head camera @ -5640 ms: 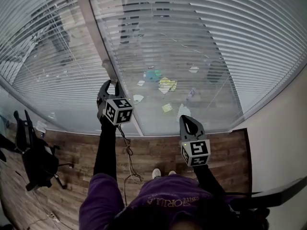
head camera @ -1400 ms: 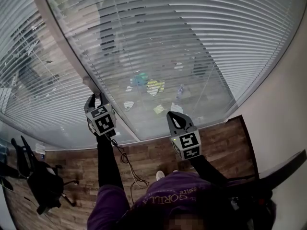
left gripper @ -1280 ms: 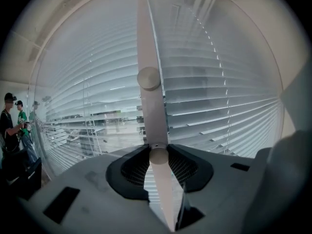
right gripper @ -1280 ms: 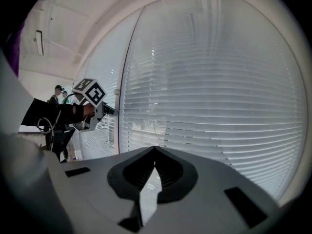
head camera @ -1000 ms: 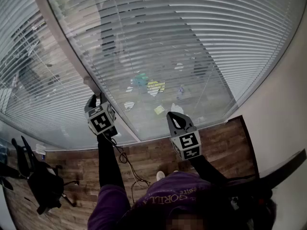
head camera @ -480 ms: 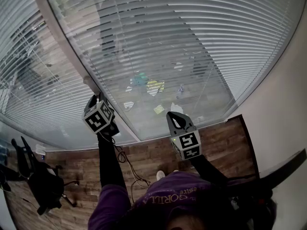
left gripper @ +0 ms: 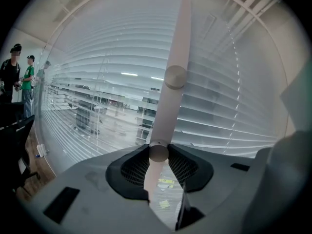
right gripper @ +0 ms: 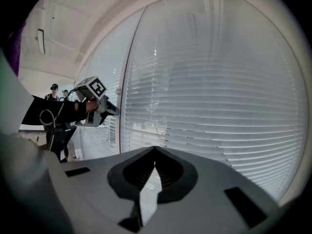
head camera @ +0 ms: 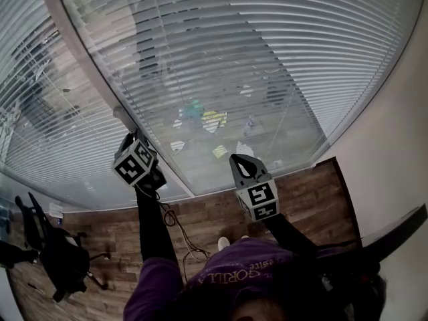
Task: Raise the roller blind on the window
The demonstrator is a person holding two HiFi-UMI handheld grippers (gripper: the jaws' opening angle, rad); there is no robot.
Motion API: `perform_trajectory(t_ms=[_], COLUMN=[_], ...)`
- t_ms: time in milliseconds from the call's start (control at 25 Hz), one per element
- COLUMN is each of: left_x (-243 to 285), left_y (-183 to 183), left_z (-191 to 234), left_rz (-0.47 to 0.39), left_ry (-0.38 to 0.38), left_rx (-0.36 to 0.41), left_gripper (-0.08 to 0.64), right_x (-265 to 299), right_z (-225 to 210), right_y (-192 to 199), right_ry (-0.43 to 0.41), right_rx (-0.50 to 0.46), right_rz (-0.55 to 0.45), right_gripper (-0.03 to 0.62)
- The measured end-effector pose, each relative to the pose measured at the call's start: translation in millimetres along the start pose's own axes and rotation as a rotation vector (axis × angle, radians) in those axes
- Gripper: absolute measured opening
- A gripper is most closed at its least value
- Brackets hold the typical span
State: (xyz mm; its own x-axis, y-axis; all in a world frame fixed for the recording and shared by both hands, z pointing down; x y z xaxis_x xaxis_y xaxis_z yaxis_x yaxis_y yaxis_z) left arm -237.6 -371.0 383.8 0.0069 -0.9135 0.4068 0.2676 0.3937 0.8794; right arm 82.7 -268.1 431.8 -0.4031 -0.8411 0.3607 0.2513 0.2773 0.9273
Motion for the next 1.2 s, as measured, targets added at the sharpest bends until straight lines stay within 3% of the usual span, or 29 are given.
perform_trajectory(t_ms=[520, 720, 960, 1120, 1200], left_x=[1, 2, -4, -30, -44], left_y=[5, 4, 14, 34, 49], left_z=[4, 4, 0, -8, -15], left_rz=[-0.017, -0.02, -0.111, -0.209, -0.214], left_ry=[0.046, 0.052, -0.013, -0.108, -0.112], left_rx=[-0.143, -0.166, -0.056, 0.089, 0.15], left_gripper=[0.115, 0.115, 0.115, 0.115, 0.114], right_x=[2, 2, 0, -4, -6], right_z=[-2, -3, -5, -9, -10], right_y=[0, 0, 0, 2, 3], right_ry=[-0.004, 0.001, 0.01, 0.022, 0.028], right_rx=[-0.001, 0.005, 0.01, 0.018, 0.024], right_rz=[-0.003, -0.004, -0.004, -0.007, -0.012], right_gripper=[-0.002, -0.002, -0.002, -0.002, -0.002])
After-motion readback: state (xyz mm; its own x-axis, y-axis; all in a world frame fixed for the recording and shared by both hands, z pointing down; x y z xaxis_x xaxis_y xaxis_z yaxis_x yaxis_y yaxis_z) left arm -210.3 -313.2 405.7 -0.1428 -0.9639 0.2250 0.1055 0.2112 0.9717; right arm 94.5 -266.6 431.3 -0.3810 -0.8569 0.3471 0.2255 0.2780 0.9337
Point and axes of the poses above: the fingertips, and each gripper's own axes: x forward along the fingers, z to its left, y out of its underside, the point moved 9 cm from there along -x, backward along the fingers, and after that the axes turned 8 degrees about z, right-handed, at the moved point
